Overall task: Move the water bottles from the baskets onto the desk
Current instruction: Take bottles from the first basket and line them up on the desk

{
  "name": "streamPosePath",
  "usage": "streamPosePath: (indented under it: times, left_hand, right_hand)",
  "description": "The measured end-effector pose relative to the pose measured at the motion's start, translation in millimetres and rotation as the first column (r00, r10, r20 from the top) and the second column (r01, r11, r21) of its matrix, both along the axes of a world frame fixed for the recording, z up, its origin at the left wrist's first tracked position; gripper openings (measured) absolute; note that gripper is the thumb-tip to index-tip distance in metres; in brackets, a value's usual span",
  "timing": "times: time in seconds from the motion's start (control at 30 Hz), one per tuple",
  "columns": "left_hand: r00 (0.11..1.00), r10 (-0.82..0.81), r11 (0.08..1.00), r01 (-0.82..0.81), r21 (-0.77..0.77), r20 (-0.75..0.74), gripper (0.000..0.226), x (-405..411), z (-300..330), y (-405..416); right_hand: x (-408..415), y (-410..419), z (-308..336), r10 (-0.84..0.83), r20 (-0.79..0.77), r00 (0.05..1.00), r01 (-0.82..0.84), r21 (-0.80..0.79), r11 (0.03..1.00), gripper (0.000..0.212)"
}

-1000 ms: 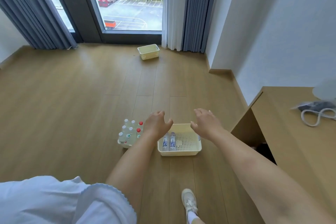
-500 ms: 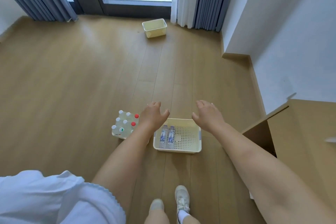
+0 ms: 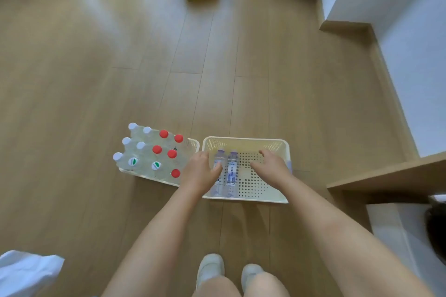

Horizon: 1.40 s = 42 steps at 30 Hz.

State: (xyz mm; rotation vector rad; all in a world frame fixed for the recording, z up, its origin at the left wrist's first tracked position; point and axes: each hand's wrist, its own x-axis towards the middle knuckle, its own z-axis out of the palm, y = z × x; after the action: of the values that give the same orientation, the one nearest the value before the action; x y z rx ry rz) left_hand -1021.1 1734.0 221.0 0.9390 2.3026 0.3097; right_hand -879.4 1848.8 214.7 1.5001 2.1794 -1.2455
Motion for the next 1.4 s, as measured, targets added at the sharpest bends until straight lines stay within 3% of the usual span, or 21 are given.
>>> streamPosePath:
  times: [0.17, 0.3, 0.43, 0.6, 0.77, 0.93, 1.07, 1.27, 1.4]
  left_hand:
    - [0.999, -0.029, 0.998, 0.031, -0.058, 0.026, 0.044, -9.9, -145.1, 6.5]
    - [0.987, 0.078, 0.996, -0.072, -0.052, 0.138, 0.05, -20.7, -231.8, 21.2]
    - [0.916, 0.277, 0.961, -0.258, -0.101, 0.292, 0.05, -26.2, -301.1, 46.5]
    - [0.881, 0.376, 0.926, -0.345, -0.156, 0.287, 0.042, -34.8, -366.6, 54.8]
    - [0.841, 0.429, 0.903, -0.394, -0.168, 0.331, 0.037, -33.7, -392.0, 61.0]
    - [0.821, 0.455, 0.891, -0.416, -0.183, 0.346, 0.033, -41.3, -397.5, 69.1]
    - [0.783, 0.503, 0.863, -0.473, -0.176, 0.365, 0.033, -42.3, -400.6, 67.8]
    - [0.643, 0.577, 0.792, -0.591, -0.153, 0.504, 0.023, -32.9, -392.1, 65.8]
    - [0.628, 0.574, 0.782, -0.61, -0.127, 0.525, 0.035, -21.5, -386.2, 59.1]
  right_hand:
    - [-13.8, 1.7, -154.8, -0.144, 0.005, 0.99, 0.143, -0.119, 0.982, 0.063]
    - [-31.8, 13.7, -245.2, -0.178, 0.02, 0.984, 0.179, -0.144, 0.973, 0.061]
    - [-53.6, 21.4, -313.2, -0.2, 0.042, 0.979, 0.204, -0.201, 0.958, 0.059]
    - [-68.1, 23.0, -360.6, -0.18, 0.074, 0.981, 0.191, -0.206, 0.96, 0.067]
    - [-71.3, 22.7, -390.5, -0.268, 0.052, 0.962, 0.273, -0.234, 0.933, 0.06]
    - [-75.0, 26.9, -393.4, -0.405, -0.013, 0.914, 0.367, -0.395, 0.842, 0.012]
    - [-72.7, 23.8, -393.0, -0.478, -0.046, 0.877, 0.415, -0.426, 0.804, 0.016]
    - [-68.3, 16.7, -392.4, -0.53, -0.092, 0.843, 0.442, -0.442, 0.781, 0.01]
    - [-60.8, 16.4, -383.4, -0.58, -0.074, 0.811, 0.488, -0.461, 0.741, 0.029]
